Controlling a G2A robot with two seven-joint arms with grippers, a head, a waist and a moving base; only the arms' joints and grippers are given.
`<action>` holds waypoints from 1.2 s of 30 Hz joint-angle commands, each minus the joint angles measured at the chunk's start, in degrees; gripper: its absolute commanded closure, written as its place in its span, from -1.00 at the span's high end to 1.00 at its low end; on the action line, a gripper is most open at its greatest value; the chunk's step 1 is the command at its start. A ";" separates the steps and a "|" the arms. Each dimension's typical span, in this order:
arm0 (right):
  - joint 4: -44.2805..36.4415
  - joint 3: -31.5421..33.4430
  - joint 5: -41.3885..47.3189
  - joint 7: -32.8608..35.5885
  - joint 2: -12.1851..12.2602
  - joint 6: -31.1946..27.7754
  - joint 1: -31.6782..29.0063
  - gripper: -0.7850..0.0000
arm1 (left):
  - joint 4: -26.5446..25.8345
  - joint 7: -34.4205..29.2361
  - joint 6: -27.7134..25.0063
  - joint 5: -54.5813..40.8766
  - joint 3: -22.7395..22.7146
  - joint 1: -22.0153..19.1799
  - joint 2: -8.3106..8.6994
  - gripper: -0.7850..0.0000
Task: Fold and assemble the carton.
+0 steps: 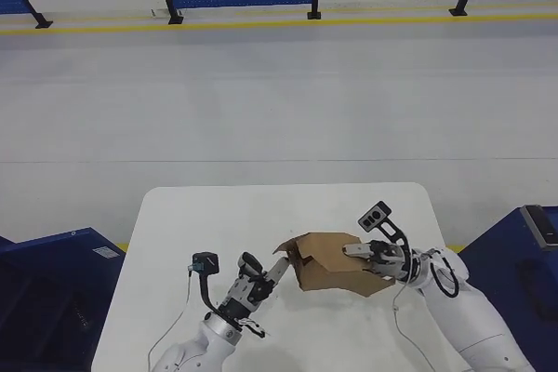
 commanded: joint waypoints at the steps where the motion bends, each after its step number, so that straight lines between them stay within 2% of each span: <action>1: 0.39 -0.24 0.52 0.56 -0.13 0.69 0.17 -1.00 | 0.28 0.41 -0.25 0.47 0.29 -0.12 -0.07 1.00; 4: 1.79 -0.54 3.63 2.22 -0.42 3.20 0.52 -1.00 | 0.11 1.02 -0.75 -0.56 -0.30 -0.14 -0.10 1.00; 9: 5.24 -1.50 9.91 6.65 -0.94 11.12 1.93 -1.00 | 0.77 2.35 -1.00 -4.04 -4.34 -0.05 0.05 1.00; 14: 6.85 -3.41 15.16 6.65 -1.34 21.16 2.69 -1.00 | 1.62 3.62 -2.75 -4.98 -6.69 -1.27 0.06 1.00; 20: 6.91 -9.99 19.77 1.41 -0.88 26.42 3.82 -1.00 | 2.01 3.90 -9.41 -1.53 -5.09 -2.78 -0.01 1.00; 28: 8.68 -14.72 18.37 1.49 1.07 26.34 6.55 -1.00 | 4.16 5.19 -11.11 4.25 -4.01 -5.75 -0.28 1.00; 36: 10.26 -17.17 19.27 2.58 2.27 25.24 8.03 -1.00 | 3.38 3.77 -12.61 5.52 -3.51 -4.25 -0.19 1.00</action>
